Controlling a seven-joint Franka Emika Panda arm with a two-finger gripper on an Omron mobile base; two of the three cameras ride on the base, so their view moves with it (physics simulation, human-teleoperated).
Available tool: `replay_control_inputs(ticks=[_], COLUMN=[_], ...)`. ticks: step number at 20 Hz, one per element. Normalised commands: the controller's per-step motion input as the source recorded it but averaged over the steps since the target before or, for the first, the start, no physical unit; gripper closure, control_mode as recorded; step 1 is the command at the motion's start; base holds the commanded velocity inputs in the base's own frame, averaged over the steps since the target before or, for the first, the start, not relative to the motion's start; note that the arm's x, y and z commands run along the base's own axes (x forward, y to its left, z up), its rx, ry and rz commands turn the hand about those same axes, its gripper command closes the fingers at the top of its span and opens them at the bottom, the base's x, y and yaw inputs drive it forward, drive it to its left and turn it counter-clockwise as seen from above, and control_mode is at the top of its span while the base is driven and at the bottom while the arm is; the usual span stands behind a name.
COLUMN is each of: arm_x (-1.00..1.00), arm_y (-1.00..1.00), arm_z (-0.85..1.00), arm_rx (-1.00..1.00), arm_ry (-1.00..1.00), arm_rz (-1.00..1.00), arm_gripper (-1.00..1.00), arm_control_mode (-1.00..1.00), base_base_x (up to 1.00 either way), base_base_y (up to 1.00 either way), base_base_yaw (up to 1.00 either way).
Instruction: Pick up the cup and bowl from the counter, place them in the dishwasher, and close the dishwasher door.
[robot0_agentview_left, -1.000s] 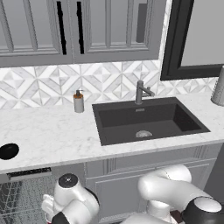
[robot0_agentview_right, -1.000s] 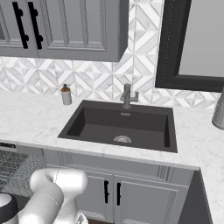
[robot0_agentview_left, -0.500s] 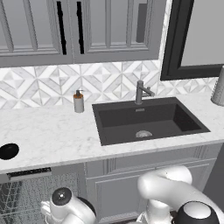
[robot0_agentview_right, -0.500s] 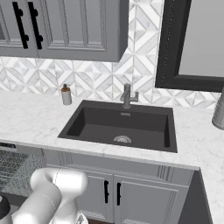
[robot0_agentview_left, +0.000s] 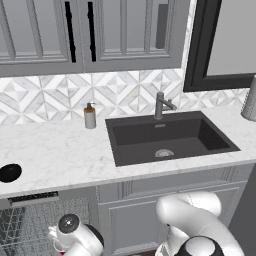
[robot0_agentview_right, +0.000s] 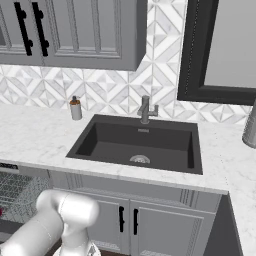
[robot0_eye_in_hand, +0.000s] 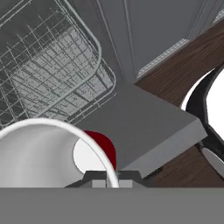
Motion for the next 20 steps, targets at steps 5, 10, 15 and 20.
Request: replay_control_inputs(ticks=[5,10,15,20], arm_x=[0.11,0.08,0.27,0.4], arm_y=[0.14,0.15,0.04,0.02], arm_z=[-0.06,-0.12,-0.25,-0.18], arm_rx=[-0.06,-0.04,0.0,0.0], arm_ry=[-0.2,-0.26,-0.11,0.0], arm_rz=[0.0,0.0,0.0,0.0], arm_gripper=[1.0,1.0,1.0,1.0], arm_control_mode=[-1.0,-1.0,-1.0,-1.0], base_base_x=[0.0,0.0,0.0,0.0], base_base_y=[0.0,0.0,0.0,0.0], base_base_yaw=[0.0,0.0,0.0,0.0])
